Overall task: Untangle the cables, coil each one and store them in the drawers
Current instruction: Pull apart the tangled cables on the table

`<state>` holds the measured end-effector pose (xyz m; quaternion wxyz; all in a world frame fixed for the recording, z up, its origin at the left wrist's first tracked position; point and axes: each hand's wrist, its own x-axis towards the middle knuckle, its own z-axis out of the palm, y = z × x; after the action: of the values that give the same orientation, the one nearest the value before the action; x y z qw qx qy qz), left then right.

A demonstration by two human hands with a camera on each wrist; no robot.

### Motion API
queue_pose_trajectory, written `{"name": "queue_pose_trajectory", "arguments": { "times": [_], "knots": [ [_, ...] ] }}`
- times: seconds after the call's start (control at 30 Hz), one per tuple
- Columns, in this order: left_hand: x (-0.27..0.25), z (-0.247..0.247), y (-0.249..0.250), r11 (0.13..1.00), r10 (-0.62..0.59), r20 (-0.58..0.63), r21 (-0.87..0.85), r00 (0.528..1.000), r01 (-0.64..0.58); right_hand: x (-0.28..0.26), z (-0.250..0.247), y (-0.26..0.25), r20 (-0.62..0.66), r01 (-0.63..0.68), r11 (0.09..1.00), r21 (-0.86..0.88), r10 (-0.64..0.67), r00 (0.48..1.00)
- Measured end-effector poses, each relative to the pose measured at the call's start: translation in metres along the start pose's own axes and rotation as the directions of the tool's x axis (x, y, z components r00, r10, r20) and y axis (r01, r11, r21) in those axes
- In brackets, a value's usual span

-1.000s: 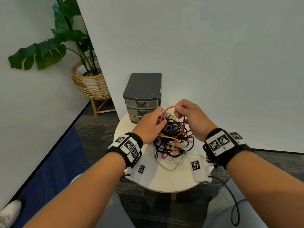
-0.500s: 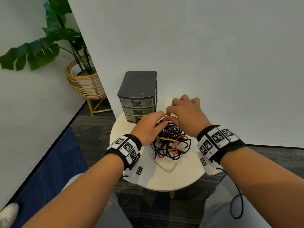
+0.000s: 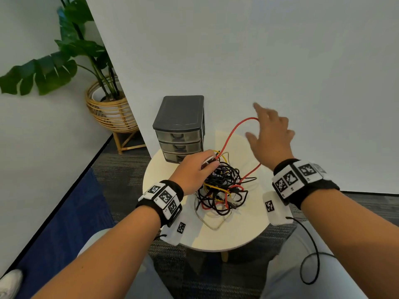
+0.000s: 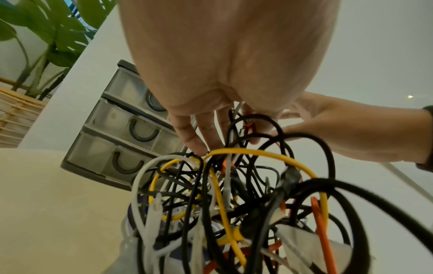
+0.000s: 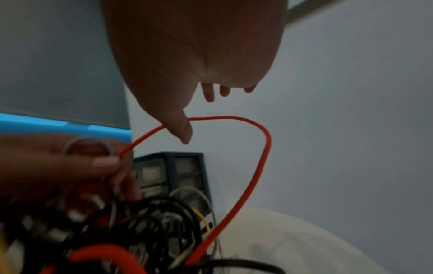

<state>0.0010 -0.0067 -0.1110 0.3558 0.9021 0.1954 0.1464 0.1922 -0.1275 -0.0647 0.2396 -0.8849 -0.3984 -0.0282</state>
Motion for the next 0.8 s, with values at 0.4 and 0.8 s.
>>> {"name": "queue_pose_trajectory", "arguments": {
  "times": [0.4, 0.8],
  "knots": [
    [-0.006, -0.008, -0.001, 1.0, 0.019, 0.047, -0.017, 0.999, -0.018, 0.01, -0.011, 0.005, -0.029, -0.003, 0.989, 0.146, 0.007, 1.0],
    [-0.012, -0.006, -0.004, 0.998, 0.013, 0.033, -0.066, 0.999, -0.011, -0.028, 0.012, 0.013, 0.81, 0.22, 0.973, -0.069, -0.074, 0.582]
  ]
}}
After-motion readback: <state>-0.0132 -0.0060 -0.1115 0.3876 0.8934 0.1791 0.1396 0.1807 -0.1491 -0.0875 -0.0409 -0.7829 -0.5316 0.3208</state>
